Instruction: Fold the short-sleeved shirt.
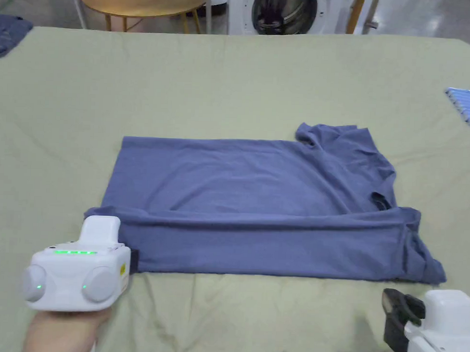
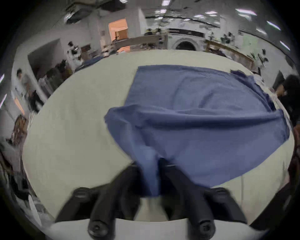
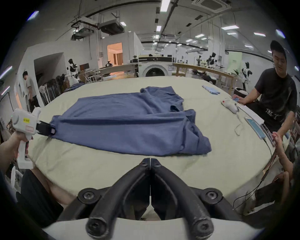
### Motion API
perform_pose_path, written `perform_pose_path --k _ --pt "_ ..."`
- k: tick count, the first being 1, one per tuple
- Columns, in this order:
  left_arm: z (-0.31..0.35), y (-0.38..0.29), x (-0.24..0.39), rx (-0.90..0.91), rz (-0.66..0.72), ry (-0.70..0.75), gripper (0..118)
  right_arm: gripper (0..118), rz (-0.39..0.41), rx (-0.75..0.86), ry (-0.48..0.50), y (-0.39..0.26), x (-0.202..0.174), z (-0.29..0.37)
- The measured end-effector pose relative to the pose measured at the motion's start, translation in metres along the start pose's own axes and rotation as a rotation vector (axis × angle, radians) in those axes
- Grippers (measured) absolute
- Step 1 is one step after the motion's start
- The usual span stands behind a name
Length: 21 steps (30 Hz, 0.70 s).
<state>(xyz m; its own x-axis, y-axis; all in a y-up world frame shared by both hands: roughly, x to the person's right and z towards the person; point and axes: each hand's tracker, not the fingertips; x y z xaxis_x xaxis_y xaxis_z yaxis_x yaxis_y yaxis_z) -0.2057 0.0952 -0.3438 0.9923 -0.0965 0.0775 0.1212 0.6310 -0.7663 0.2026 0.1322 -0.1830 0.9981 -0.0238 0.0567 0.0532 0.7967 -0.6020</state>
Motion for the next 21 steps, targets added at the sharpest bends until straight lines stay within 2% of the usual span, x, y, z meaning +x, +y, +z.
perform_pose_path --k 4,5,7,8,9,12,14,15,16,18,19,20,21 --pt "0.008 -0.005 0.007 0.000 -0.042 0.017 5 0 -0.014 -0.043 -0.086 0.011 0.024 -0.018" --pt "0.010 -0.005 0.000 0.003 -0.035 0.010 5 8 -0.012 -0.051 -0.117 0.015 0.031 -0.025" --pt "0.013 -0.005 -0.008 -0.003 0.032 -0.031 5 77 -0.018 -0.068 -0.126 0.024 0.050 -0.042" --pt "0.015 -0.005 -0.010 -0.003 0.051 -0.034 5 102 -0.043 -0.092 -0.146 0.027 0.060 -0.052" --pt "0.019 -0.004 -0.013 0.001 0.058 -0.042 5 112 -0.057 -0.113 -0.166 0.030 0.068 -0.062" --pt "0.020 -0.003 -0.013 -0.002 0.055 -0.048 5 111 -0.080 -0.117 -0.169 0.037 0.087 -0.089" --pt "0.022 -0.002 -0.009 -0.005 0.048 -0.045 5 110 -0.136 -0.154 -0.167 0.039 0.094 -0.107" --pt "0.023 -0.003 -0.007 -0.006 0.046 -0.042 5 94 -0.178 -0.176 -0.145 0.040 0.094 -0.115" --pt "0.023 -0.002 -0.006 -0.008 0.046 -0.040 5 69 -0.213 -0.210 -0.124 0.042 0.095 -0.122" --pt "0.025 -0.002 -0.004 -0.011 0.043 -0.038 5 65 -0.229 -0.209 -0.035 0.042 0.091 -0.127" --pt "0.027 -0.002 -0.003 -0.012 0.043 -0.040 5 62 -0.152 -0.195 -0.107 0.041 0.083 -0.127" --pt "0.029 -0.002 -0.003 -0.011 0.044 -0.042 5 55 -0.091 -0.179 -0.098 0.042 0.079 -0.126" --pt "0.028 0.000 -0.006 -0.011 0.045 -0.046 5 33 -0.063 -0.171 -0.073 0.042 0.077 -0.124"
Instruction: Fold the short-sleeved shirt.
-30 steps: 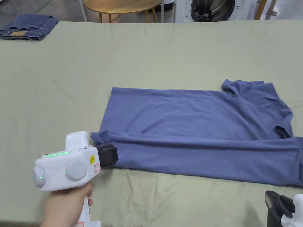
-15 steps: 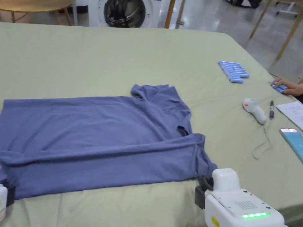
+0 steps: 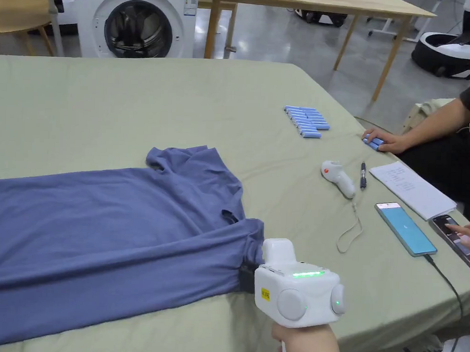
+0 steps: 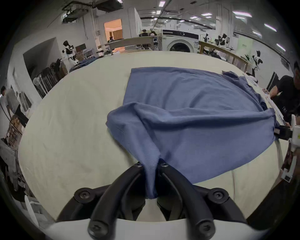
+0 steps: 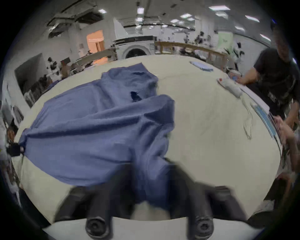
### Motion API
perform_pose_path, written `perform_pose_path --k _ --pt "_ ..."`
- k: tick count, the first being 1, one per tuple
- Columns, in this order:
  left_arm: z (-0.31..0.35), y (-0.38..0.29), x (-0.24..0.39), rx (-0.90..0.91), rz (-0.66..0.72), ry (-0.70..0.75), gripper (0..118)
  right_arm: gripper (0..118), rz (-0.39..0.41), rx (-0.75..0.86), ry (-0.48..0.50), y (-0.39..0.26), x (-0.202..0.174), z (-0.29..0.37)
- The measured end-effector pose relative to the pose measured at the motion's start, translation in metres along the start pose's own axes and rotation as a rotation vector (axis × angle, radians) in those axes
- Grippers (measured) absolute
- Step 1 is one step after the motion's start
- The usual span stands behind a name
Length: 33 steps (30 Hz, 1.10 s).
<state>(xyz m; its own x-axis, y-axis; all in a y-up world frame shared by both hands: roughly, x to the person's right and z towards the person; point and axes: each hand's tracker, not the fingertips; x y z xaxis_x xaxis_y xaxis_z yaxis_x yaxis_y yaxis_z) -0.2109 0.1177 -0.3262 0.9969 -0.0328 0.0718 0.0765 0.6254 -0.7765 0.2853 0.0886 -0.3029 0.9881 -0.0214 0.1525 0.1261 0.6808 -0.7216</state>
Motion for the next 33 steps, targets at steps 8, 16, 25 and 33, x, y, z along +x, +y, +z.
perform_pose_path --k 8,16,25,33 --pt "0.041 0.005 -0.025 0.068 0.067 -0.066 5 7 -0.118 0.033 0.073 0.001 0.010 0.040" --pt "0.094 -0.024 -0.044 0.078 0.051 -0.104 5 7 -0.083 0.043 0.153 -0.026 0.016 0.112" --pt "0.080 -0.089 -0.042 -0.032 0.083 -0.125 5 10 0.000 -0.050 0.057 -0.083 0.016 0.109" --pt "0.092 -0.098 -0.045 0.146 0.202 -0.074 116 115 0.023 0.038 -0.008 -0.086 0.011 0.128"
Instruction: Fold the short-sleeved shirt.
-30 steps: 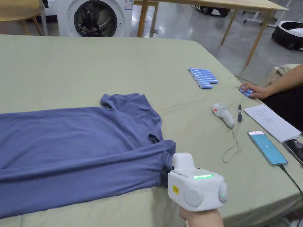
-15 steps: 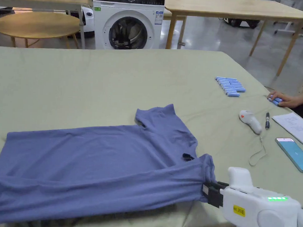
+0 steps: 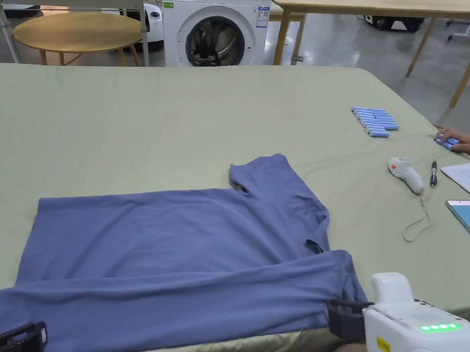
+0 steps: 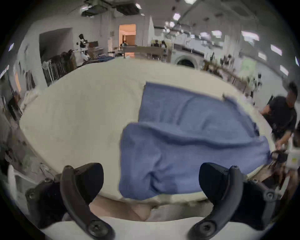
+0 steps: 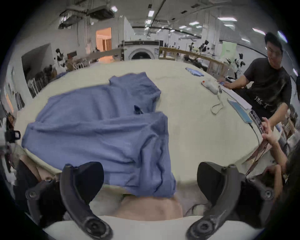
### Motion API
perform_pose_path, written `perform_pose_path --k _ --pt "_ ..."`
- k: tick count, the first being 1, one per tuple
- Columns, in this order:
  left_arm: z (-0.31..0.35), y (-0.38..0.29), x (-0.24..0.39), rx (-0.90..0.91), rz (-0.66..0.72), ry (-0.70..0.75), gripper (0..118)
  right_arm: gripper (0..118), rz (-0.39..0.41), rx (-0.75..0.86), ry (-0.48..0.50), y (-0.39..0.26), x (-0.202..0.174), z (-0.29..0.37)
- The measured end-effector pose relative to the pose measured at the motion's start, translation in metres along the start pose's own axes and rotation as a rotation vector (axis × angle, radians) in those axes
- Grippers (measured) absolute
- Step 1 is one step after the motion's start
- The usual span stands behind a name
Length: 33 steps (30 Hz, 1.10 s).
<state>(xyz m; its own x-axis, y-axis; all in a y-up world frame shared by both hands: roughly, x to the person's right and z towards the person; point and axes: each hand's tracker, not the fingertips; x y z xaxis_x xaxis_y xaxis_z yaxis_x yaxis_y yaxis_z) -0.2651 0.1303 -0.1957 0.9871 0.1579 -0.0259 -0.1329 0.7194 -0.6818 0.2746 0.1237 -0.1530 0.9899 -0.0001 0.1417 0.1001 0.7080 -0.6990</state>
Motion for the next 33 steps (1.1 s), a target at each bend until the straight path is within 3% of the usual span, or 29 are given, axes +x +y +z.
perform_pose_path --k 3,5,6,8,11,12,13,14,15,18,20,25,31,32,33 --pt "0.020 0.019 -0.004 0.077 0.070 -0.001 116 115 -0.101 0.036 0.038 0.017 -0.005 0.025" --pt "0.031 0.037 0.007 0.132 -0.021 0.074 115 115 -0.079 0.147 0.003 0.035 -0.017 0.039" --pt "0.035 0.044 0.013 0.163 -0.059 0.078 109 115 -0.061 0.187 -0.005 0.043 -0.024 0.044" --pt "0.041 0.061 0.033 0.228 -0.149 0.095 85 114 -0.019 0.247 0.016 0.063 -0.044 0.051" --pt "0.028 0.076 0.055 0.304 -0.288 0.147 21 109 0.047 0.266 0.063 0.090 -0.077 0.044" --pt "0.020 0.080 0.060 0.312 -0.286 0.130 7 92 0.073 0.281 0.077 0.096 -0.088 0.038" --pt "0.009 0.084 0.060 0.308 -0.249 0.060 4 69 0.092 0.302 0.087 0.102 -0.100 0.032" --pt "-0.002 0.088 0.058 0.281 -0.206 -0.003 0 37 0.101 0.329 0.091 0.105 -0.110 0.026" --pt "-0.013 0.090 0.059 0.225 -0.174 -0.012 0 0 0.105 0.349 0.101 0.107 -0.119 0.017" --pt "-0.028 0.091 0.059 0.223 -0.142 0.011 0 0 0.078 0.321 0.075 0.109 -0.134 -0.004" --pt "-0.030 0.092 0.062 0.211 -0.131 0.001 0 0 0.032 0.282 0.161 0.107 -0.133 -0.010" --pt "-0.045 0.099 0.055 0.171 -0.136 0.006 0 0 0.085 0.262 0.147 0.099 -0.129 -0.016" --pt "-0.116 0.161 0.037 0.013 -0.119 0.094 0 0 0.066 0.157 0.155 0.104 -0.106 -0.033" --pt "-0.130 0.172 0.031 0.001 -0.080 0.097 10 0 0.071 0.155 0.146 0.104 -0.102 -0.033" --pt "-0.142 0.183 0.025 -0.005 -0.029 0.089 39 0 0.071 0.152 0.142 0.105 -0.104 -0.034"
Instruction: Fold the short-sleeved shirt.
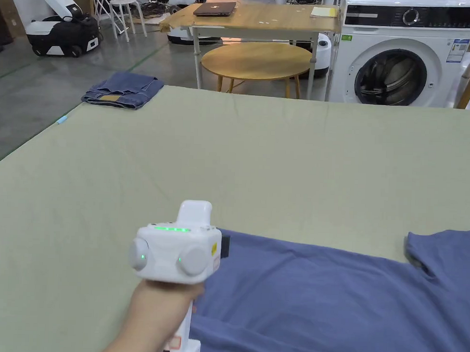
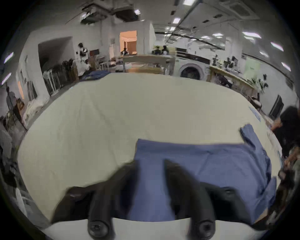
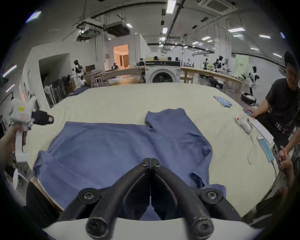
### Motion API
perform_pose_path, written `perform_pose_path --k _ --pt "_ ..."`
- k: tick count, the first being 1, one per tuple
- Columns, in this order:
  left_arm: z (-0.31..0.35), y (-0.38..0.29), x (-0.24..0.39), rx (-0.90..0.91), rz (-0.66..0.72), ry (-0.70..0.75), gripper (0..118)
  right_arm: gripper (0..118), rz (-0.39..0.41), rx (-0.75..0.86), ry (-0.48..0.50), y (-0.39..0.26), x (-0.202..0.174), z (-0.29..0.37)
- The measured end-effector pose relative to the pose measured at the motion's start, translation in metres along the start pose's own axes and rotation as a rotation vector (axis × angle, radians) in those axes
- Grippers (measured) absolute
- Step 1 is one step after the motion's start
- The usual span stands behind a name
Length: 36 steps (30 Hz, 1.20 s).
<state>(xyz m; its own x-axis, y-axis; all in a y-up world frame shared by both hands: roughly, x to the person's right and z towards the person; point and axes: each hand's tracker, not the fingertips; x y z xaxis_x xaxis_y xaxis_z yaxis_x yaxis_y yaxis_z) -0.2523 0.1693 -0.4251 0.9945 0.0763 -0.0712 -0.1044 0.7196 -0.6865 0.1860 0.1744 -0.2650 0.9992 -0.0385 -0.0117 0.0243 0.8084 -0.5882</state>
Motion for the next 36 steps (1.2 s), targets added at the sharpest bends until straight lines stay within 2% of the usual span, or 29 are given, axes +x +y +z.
perform_pose_path --k 2,3,7,8,9,10,11,12,13,14,15,18,22,23,24,25,26,27,30,32,33,34,35,36 --pt "-0.031 0.022 -0.007 -0.076 0.046 -0.036 101 0 -0.005 -0.005 -0.005 0.000 0.006 0.003" --pt "-0.045 0.028 -0.008 -0.117 0.046 -0.045 116 0 -0.004 -0.010 -0.009 -0.001 0.008 0.004" --pt "-0.091 0.039 -0.005 -0.189 0.013 -0.003 116 0 0.016 -0.040 -0.041 -0.001 0.017 0.004" --pt "-0.101 0.038 -0.004 -0.214 0.011 0.008 115 0 0.012 -0.046 -0.049 -0.001 0.019 0.001" --pt "-0.109 0.036 -0.003 -0.247 0.016 0.006 105 0 0.006 -0.051 -0.056 -0.001 0.022 0.001" --pt "-0.115 0.034 -0.002 -0.285 0.027 -0.023 84 0 -0.001 -0.054 -0.062 -0.001 0.025 0.001" --pt "-0.119 0.029 0.001 -0.315 0.016 -0.041 57 0 -0.003 -0.056 -0.067 0.000 0.027 0.001" --pt "-0.122 0.026 0.004 -0.312 -0.011 -0.021 50 0 0.000 -0.059 -0.073 0.000 0.028 0.000" --pt "-0.120 0.021 0.011 -0.263 -0.079 0.052 38 0 0.006 -0.067 -0.081 0.001 0.031 -0.001" --pt "-0.110 0.016 0.016 -0.210 -0.125 0.013 16 0 0.014 -0.079 -0.090 0.001 0.033 -0.003" --pt "-0.107 0.012 0.022 -0.195 -0.187 -0.005 0 0 0.021 -0.100 -0.104 0.001 0.035 -0.006" --pt "-0.093 -0.001 0.041 -0.140 -0.383 0.047 0 0 0.044 -0.125 -0.121 0.007 0.045 -0.022" --pt "-0.069 0.002 0.038 -0.113 -0.297 -0.055 0 4 0.065 -0.132 -0.140 0.038 0.078 -0.061" --pt "-0.064 0.004 0.035 -0.101 -0.283 -0.057 0 23 0.064 -0.141 -0.142 0.049 0.087 -0.074" --pt "-0.059 0.007 0.033 -0.083 -0.265 -0.059 0 68 0.060 -0.153 -0.146 0.059 0.102 -0.090" --pt "-0.054 0.010 0.030 -0.082 -0.255 -0.063 0 98 0.053 -0.167 -0.150 0.069 0.111 -0.107" --pt "-0.046 0.014 0.030 -0.076 -0.240 -0.071 0 113 0.042 -0.180 -0.138 0.078 0.120 -0.122" --pt "-0.041 0.016 0.029 -0.074 -0.232 -0.079 0 114 0.021 -0.190 -0.111 0.086 0.130 -0.137" --pt "-0.030 0.018 0.029 -0.062 -0.236 -0.091 0 114 -0.060 -0.268 -0.138 0.100 0.150 -0.186" --pt "-0.025 0.015 0.034 -0.039 -0.302 -0.064 0 114 -0.119 -0.348 -0.095 0.097 0.159 -0.214" --pt "-0.024 0.013 0.036 -0.040 -0.325 -0.049 0 107 -0.155 -0.412 -0.083 0.093 0.161 -0.227" --pt "-0.025 0.013 0.037 -0.047 -0.326 -0.055 0 89 -0.170 -0.458 -0.074 0.089 0.161 -0.234" --pt "-0.024 0.012 0.037 -0.054 -0.318 -0.063 0 81 -0.167 -0.496 -0.061 0.084 0.157 -0.237" --pt "-0.023 0.012 0.036 -0.061 -0.308 -0.069 0 76 -0.082 -0.466 -0.131 0.078 0.152 -0.232"
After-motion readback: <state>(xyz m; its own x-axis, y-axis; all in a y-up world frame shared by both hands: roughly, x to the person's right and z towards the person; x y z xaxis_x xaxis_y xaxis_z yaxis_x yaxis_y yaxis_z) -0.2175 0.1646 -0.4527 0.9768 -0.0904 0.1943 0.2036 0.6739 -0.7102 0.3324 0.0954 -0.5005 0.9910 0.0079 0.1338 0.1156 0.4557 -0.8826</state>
